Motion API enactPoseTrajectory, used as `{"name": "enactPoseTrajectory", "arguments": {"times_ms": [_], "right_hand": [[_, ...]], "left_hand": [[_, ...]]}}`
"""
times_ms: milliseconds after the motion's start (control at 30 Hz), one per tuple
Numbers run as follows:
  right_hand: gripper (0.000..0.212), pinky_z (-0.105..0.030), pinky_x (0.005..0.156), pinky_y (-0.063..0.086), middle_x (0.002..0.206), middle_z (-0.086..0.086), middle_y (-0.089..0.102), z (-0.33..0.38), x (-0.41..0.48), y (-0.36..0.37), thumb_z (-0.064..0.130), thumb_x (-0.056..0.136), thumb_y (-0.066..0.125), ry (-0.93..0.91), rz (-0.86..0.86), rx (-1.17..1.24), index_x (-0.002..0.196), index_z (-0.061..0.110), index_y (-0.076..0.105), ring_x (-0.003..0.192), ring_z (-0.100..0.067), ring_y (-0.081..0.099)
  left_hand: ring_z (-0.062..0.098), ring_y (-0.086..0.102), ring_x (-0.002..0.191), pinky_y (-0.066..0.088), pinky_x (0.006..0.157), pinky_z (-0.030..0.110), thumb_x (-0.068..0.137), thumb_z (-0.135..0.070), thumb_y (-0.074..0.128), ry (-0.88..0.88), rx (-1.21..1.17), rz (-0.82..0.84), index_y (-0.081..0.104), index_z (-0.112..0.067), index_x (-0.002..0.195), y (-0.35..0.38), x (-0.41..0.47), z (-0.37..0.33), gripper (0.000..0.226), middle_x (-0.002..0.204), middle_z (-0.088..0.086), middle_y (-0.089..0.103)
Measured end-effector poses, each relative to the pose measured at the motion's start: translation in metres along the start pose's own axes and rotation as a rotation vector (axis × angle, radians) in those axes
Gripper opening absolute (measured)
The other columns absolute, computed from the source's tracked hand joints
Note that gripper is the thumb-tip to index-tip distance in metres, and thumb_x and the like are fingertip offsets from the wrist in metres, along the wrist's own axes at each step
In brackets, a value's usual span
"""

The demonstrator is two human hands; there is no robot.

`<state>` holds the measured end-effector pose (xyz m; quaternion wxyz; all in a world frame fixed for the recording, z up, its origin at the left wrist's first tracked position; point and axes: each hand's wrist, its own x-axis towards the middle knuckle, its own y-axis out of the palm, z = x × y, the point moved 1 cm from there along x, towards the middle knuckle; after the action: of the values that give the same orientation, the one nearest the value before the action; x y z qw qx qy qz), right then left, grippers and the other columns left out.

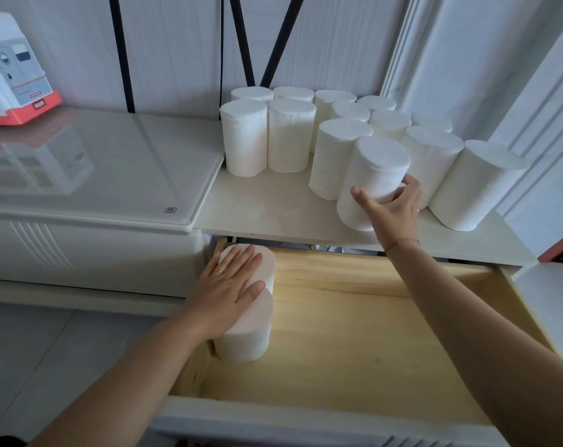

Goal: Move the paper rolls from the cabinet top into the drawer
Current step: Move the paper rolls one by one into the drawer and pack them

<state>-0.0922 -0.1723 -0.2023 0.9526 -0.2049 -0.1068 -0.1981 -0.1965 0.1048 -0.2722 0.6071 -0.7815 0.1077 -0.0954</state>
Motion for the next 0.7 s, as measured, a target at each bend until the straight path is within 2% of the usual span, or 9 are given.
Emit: {"name": "enactPoseTrajectory", "arguments": {"times_ms": [133,200,300,400,567,700], "right_hand": [[0.097,-0.031,0.108,0.033,0.134,0.001,0.031,0.0,-0.005,-0.004,0.055,0.063,0.078,-0.053,0.15,0.054,0.14,0.022,0.029,0.126,-0.017,0.037],[0.1,-0.038,0.111,0.035,0.141,-0.001,0.035,0.003,0.004,-0.008,0.042,0.065,0.083,-0.04,0.272,0.151,0.143,0.021,0.025,0.131,-0.017,0.039],[0.103,-0.046,0.107,0.042,0.139,-0.003,0.046,0.006,0.018,-0.011,0.027,0.061,0.086,0.008,0.405,0.25,0.143,0.018,0.025,0.127,-0.018,0.048],[0.101,-0.049,0.106,0.042,0.138,-0.008,0.049,0.008,0.026,-0.009,0.02,0.058,0.085,0.007,0.451,0.274,0.141,0.015,0.028,0.126,-0.022,0.051],[0.101,-0.049,0.105,0.042,0.136,-0.008,0.049,0.019,0.011,-0.009,0.022,0.056,0.084,0.023,0.456,0.24,0.14,0.016,0.028,0.125,-0.023,0.05],[0.095,-0.043,0.101,0.048,0.129,-0.008,0.057,0.034,-0.041,-0.018,0.027,0.055,0.085,-0.097,0.571,0.223,0.137,0.013,0.039,0.119,-0.021,0.055]], "left_hand": [[0.0,-0.023,0.138,-0.016,0.113,0.025,0.097,-0.048,0.01,-0.002,0.0,-0.003,-0.005,-0.03,0.148,-0.001,-0.002,0.0,0.057,0.149,-0.018,-0.02],[0.0,-0.024,0.137,-0.017,0.112,0.025,0.096,-0.049,0.008,-0.003,-0.004,0.005,-0.006,-0.03,0.148,-0.001,-0.002,-0.001,0.057,0.149,-0.018,-0.021],[0.0,-0.025,0.136,-0.017,0.112,0.025,0.095,-0.049,0.007,-0.008,0.005,0.006,-0.007,-0.03,0.147,-0.001,-0.002,-0.001,0.057,0.149,-0.017,-0.021],[0.0,-0.024,0.137,-0.016,0.113,0.025,0.093,-0.051,0.005,-0.01,0.006,0.006,-0.007,-0.029,0.147,-0.001,-0.002,0.0,0.06,0.15,-0.017,-0.02],[0.001,-0.023,0.137,-0.014,0.114,0.028,0.083,-0.057,-0.005,-0.005,0.012,0.012,-0.007,-0.03,0.147,-0.001,-0.001,0.001,0.07,0.15,-0.017,-0.02],[0.0,-0.022,0.138,-0.015,0.113,0.026,0.083,-0.06,-0.005,-0.002,-0.019,0.009,-0.004,-0.032,0.148,0.002,0.0,0.002,0.072,0.151,-0.019,-0.018]]}}
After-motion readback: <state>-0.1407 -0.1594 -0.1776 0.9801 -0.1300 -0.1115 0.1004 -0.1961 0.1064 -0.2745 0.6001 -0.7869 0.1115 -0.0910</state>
